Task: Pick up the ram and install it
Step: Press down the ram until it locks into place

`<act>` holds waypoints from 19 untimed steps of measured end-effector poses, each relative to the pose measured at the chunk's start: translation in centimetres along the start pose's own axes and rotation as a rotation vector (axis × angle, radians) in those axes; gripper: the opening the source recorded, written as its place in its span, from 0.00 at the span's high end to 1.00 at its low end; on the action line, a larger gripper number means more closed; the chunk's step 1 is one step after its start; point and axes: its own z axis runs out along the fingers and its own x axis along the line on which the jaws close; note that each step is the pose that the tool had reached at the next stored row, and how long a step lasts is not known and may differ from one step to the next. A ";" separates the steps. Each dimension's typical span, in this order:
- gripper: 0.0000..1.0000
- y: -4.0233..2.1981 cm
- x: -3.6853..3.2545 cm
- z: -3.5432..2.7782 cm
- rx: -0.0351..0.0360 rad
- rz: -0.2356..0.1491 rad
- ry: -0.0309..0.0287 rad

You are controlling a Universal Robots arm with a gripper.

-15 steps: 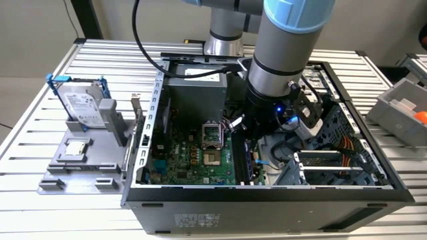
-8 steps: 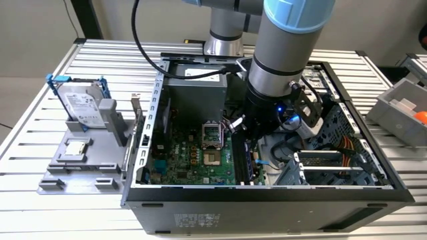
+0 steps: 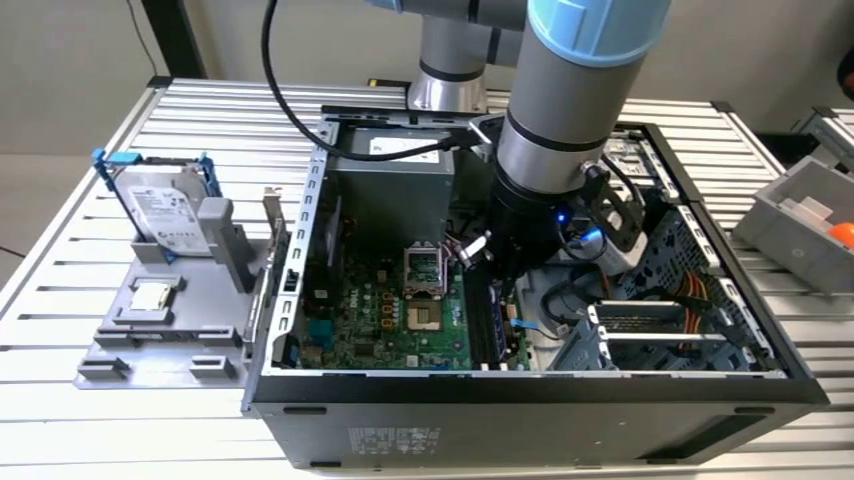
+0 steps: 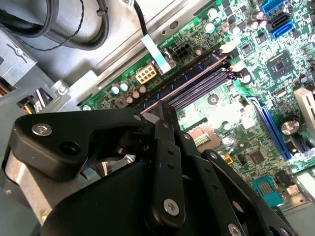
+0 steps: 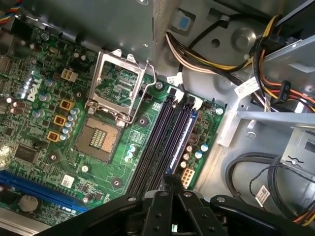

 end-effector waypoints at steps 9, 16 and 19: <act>1.00 0.00 0.00 0.00 -0.0009 -0.038 0.0002; 1.00 0.00 0.00 0.00 -0.0017 -0.069 0.0002; 1.00 0.00 -0.01 0.00 -0.0021 -0.083 0.0003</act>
